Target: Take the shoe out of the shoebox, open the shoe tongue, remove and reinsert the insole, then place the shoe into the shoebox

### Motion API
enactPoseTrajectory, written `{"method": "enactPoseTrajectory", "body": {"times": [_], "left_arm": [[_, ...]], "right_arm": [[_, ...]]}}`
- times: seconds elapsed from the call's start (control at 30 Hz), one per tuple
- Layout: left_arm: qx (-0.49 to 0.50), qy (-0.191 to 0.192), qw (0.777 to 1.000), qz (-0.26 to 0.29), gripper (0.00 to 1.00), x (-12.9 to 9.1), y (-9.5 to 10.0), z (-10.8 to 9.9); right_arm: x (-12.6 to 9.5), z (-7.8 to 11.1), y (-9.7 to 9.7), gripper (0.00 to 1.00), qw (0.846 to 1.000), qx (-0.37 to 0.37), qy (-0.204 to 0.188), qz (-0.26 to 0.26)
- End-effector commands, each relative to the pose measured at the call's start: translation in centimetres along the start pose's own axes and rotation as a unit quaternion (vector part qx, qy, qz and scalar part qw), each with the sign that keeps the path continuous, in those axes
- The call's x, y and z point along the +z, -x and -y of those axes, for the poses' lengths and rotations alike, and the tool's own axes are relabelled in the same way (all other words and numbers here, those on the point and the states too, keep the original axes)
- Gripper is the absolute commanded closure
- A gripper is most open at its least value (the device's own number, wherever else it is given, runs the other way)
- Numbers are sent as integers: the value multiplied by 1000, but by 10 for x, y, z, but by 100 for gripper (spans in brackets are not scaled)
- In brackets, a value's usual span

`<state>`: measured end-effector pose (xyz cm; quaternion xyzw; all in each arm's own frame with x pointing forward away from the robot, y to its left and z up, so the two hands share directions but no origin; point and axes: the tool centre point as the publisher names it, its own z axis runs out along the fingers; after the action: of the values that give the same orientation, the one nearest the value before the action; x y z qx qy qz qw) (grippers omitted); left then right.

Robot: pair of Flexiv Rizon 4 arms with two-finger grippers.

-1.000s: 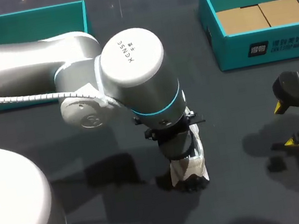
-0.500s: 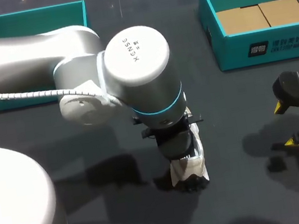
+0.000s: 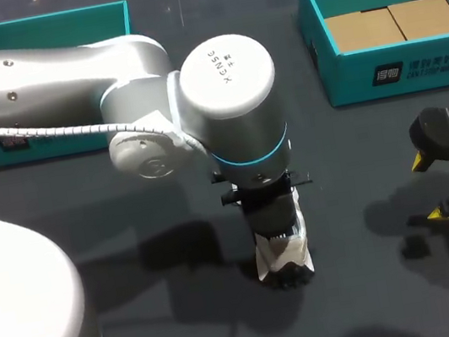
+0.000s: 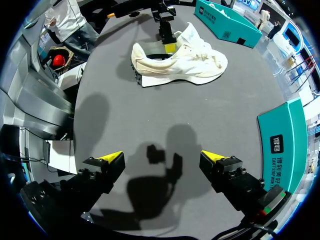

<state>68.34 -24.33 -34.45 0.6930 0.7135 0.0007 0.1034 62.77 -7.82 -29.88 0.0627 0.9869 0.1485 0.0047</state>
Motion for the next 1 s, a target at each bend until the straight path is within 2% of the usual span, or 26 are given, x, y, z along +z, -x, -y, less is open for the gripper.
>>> {"method": "enactPoseTrajectory", "body": {"times": [0.03, 0.13, 0.43, 0.63, 0.93, 1.0], "left_arm": [[0, -1, 1000, -2, 72, 9, 6, -1], [0, -1, 1000, -5, 75, 12, 6, -2], [-1, 3, 1000, -9, 72, 11, 0, -11], [13, 4, 1000, -3, 60, 7, 0, -10], [22, 4, 1000, -6, 53, 8, 1, -8], [22, 3, 1000, -9, 45, 9, 0, -10]], "right_arm": [[-1, 1, -3, 0, 1000, 0, 0, 2], [-1, 1, -3, 0, 1000, 0, 0, 2], [-1, 1, -3, 0, 1000, 0, 0, 2], [-1, 1, -3, 0, 1000, 0, 0, 2], [-1, 1, -3, 0, 1000, 0, 0, 2], [-1, 1, -3, 0, 1000, 0, 0, 2]]}}
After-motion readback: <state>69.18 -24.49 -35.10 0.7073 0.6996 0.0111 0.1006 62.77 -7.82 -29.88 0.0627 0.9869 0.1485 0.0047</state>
